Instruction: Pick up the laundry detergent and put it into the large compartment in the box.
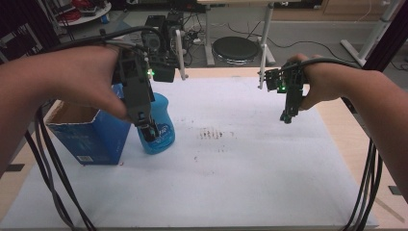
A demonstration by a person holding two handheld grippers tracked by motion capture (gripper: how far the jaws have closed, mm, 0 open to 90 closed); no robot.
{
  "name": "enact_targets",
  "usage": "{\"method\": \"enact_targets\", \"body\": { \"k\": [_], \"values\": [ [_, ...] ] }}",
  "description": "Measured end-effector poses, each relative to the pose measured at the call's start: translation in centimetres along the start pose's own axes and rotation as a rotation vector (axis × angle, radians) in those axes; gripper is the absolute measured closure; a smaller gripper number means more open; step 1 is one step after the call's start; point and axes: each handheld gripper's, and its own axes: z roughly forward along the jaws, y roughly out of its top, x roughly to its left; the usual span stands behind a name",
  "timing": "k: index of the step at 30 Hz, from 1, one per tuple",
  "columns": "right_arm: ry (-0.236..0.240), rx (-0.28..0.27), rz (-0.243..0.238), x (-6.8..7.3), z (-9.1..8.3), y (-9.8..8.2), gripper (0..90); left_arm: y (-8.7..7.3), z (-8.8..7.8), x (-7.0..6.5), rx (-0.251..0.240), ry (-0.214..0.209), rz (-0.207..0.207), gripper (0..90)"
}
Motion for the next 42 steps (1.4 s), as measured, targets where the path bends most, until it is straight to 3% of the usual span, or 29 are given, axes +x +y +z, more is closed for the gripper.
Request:
{"method": "enact_targets", "body": {
  "k": [13,21,22,30,38,42],
  "values": [
    [0.000,0.009,0.007,0.1,0.0,0.1,3.6,-0.3,-1.8,1.8,-0.002,0.017,-0.150,1.7],
    [0.000,0.003,0.005,-0.1,-0.2,0.0,3.6,-0.4,-1.8,3.3,-0.004,-0.001,-0.177,1.7],
    [-0.002,0.000,0.011,0.0,-0.3,0.0,3.6,-0.6,-1.6,4.0,0.002,0.000,-0.191,1.7],
    [-0.002,0.000,0.004,0.1,-0.3,0.0,3.6,-1.1,-0.4,5.9,-0.014,-0.022,-0.227,1.7],
    [-0.004,0.007,0.003,0.0,-0.2,0.1,3.6,-0.8,1.3,6.7,-0.001,-0.034,-0.202,1.7],
    [0.000,0.008,0.004,0.1,-0.2,0.2,3.6,-0.9,2.0,7.4,-0.005,-0.024,-0.212,1.7]
  ]
}}
